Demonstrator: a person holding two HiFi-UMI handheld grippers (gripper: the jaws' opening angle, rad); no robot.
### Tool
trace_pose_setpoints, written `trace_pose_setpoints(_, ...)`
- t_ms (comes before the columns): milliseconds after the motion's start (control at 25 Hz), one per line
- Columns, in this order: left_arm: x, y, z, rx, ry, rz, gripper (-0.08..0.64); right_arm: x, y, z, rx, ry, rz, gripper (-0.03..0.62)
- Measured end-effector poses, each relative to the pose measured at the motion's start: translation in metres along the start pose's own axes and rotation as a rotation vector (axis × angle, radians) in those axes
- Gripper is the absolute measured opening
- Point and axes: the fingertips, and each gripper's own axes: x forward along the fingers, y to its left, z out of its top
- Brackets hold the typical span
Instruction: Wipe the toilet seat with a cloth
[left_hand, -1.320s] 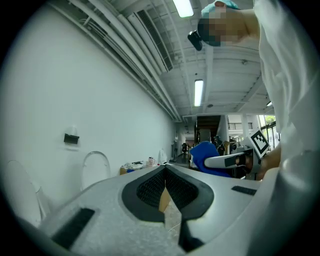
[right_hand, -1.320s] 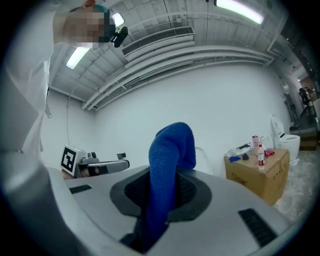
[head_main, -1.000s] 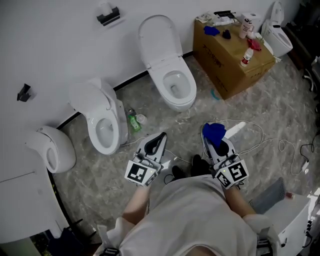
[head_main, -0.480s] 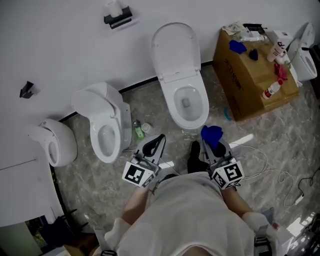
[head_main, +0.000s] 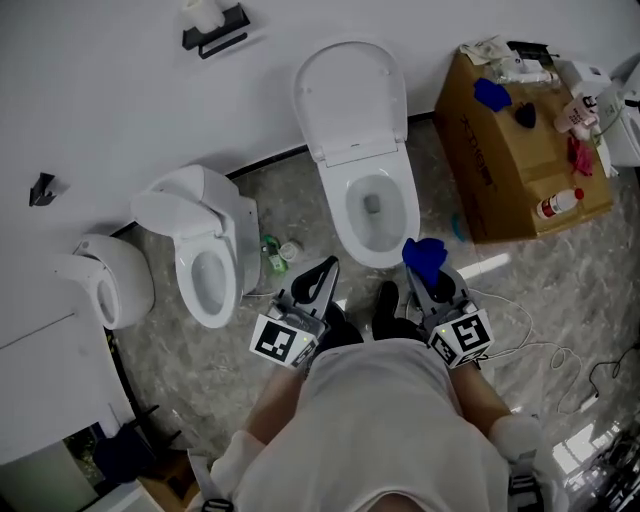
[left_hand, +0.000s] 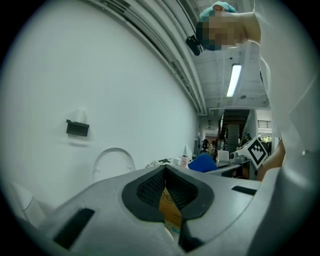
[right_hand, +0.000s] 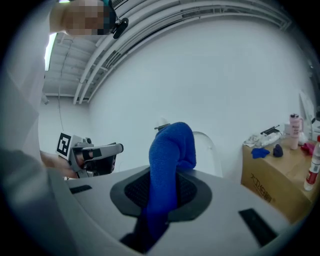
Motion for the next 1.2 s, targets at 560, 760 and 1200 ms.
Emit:
trace_pose_setpoints(560, 0.054, 0.086, -0.104, -0.012, 0.014, -0.109, 0.005, 0.093, -0.049, -0.070, 0.006, -0.044, -0.076, 0.051)
trace_pose_setpoints(760, 0.071, 0.108, -0.177, -0.002, -0.009, -0.080, 0.005, 0.133, -0.084, -0.138, -0.008, -0.036, -0.088, 0.051)
trace_pose_setpoints(1200, 0.121, 0.155, -0.344, 0.074, -0.080, -0.063, 0.005, 0.199, -0.169, -0.299, -0.006, -0.009, -0.185, 0.051)
